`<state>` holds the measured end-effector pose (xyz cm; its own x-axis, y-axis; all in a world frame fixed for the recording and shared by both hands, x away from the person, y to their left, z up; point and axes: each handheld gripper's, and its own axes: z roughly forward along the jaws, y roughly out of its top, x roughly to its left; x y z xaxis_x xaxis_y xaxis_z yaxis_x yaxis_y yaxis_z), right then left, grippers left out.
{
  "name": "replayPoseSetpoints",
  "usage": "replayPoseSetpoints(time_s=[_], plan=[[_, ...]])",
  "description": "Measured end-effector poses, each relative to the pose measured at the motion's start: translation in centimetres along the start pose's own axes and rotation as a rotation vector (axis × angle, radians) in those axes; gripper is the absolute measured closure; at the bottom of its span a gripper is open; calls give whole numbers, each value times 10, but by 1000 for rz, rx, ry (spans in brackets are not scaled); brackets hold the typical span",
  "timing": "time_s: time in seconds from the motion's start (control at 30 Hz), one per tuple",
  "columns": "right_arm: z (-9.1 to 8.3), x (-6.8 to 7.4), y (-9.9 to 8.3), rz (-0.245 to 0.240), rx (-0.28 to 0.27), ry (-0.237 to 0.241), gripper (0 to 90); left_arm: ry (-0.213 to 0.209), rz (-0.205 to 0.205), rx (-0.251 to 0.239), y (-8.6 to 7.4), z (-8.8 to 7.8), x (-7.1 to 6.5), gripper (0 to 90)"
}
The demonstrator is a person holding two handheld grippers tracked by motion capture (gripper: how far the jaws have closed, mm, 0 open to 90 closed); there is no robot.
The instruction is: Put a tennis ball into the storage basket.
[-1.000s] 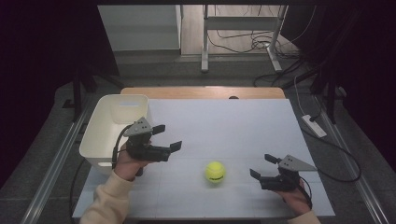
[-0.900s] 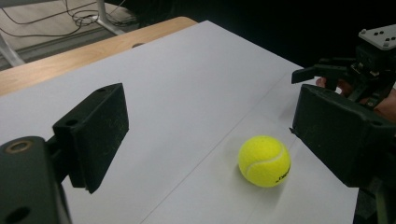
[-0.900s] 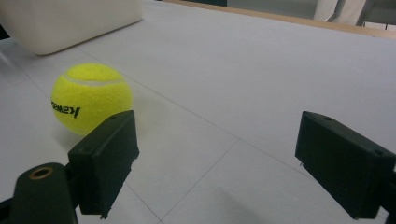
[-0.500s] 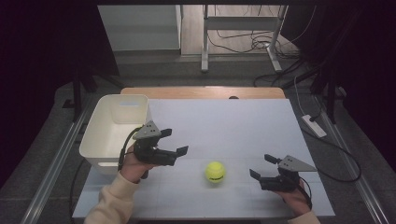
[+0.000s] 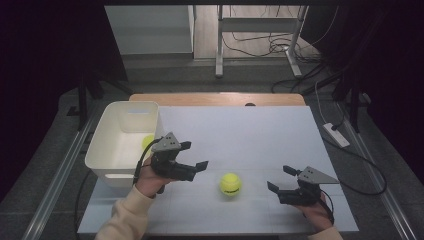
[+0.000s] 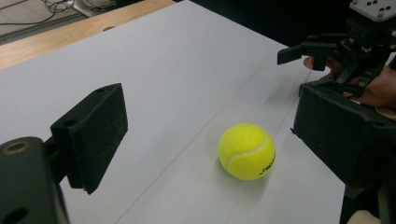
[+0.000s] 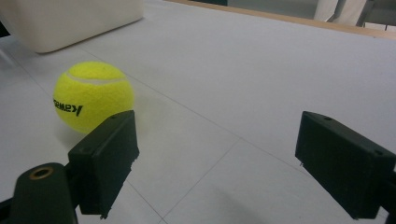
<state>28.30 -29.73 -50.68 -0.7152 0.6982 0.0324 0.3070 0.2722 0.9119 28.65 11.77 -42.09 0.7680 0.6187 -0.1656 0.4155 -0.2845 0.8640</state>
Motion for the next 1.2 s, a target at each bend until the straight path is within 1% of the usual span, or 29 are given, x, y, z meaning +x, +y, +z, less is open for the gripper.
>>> replayPoseSetpoints(time_s=[0.1,0.23,0.47,0.63,0.77,1.0,1.1,1.2], plan=[[0,0,0,0,0,0,133,-2,4,11,-1,3,-1,104],[0,0,0,-1,2,1,133,-4,-1,19,-3,8,-1,105],[0,1,0,-2,6,1,133,-26,-16,48,-9,19,-1,104],[0,1,0,-3,5,2,133,-2,-6,56,-11,24,-4,104],[0,1,-1,-2,6,3,133,-11,-1,70,-12,27,-6,103],[1,1,-1,-3,8,4,133,-32,2,99,-15,38,-9,97],[1,1,-1,-3,9,4,133,-26,7,100,-17,41,-12,97],[1,1,-1,-3,10,5,133,-24,15,115,-18,45,-14,96]])
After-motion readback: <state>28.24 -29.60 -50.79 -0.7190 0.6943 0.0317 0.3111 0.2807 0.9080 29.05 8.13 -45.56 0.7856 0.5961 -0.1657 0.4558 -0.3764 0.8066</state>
